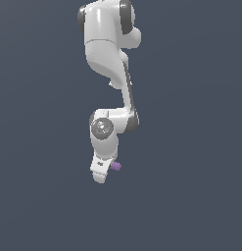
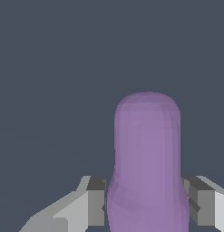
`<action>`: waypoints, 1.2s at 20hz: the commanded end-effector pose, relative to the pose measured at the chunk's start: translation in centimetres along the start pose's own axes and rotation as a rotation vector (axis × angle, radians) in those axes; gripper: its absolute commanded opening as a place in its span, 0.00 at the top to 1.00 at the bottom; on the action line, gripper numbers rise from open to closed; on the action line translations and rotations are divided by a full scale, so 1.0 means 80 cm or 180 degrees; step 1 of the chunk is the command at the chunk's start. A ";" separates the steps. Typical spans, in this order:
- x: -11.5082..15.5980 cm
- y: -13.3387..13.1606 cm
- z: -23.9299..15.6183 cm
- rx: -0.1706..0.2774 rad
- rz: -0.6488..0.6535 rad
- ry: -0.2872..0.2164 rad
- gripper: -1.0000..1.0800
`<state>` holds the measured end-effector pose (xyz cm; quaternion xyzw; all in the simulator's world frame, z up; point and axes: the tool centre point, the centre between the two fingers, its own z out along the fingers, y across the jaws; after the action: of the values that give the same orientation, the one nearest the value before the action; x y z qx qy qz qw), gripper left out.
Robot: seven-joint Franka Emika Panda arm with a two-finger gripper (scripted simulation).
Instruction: Pick up the object and move it to a goal position.
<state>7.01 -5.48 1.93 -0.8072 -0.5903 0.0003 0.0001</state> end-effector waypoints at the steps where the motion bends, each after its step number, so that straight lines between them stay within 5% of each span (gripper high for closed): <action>1: 0.000 0.000 0.000 -0.0001 0.0000 0.0000 1.00; 14: -0.011 -0.005 -0.002 -0.0001 0.0000 0.0000 1.00; 24: -0.070 -0.035 -0.012 -0.0001 0.0001 0.0001 1.00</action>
<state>3.40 -9.08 2.71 -0.8070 -0.5906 0.0001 0.0003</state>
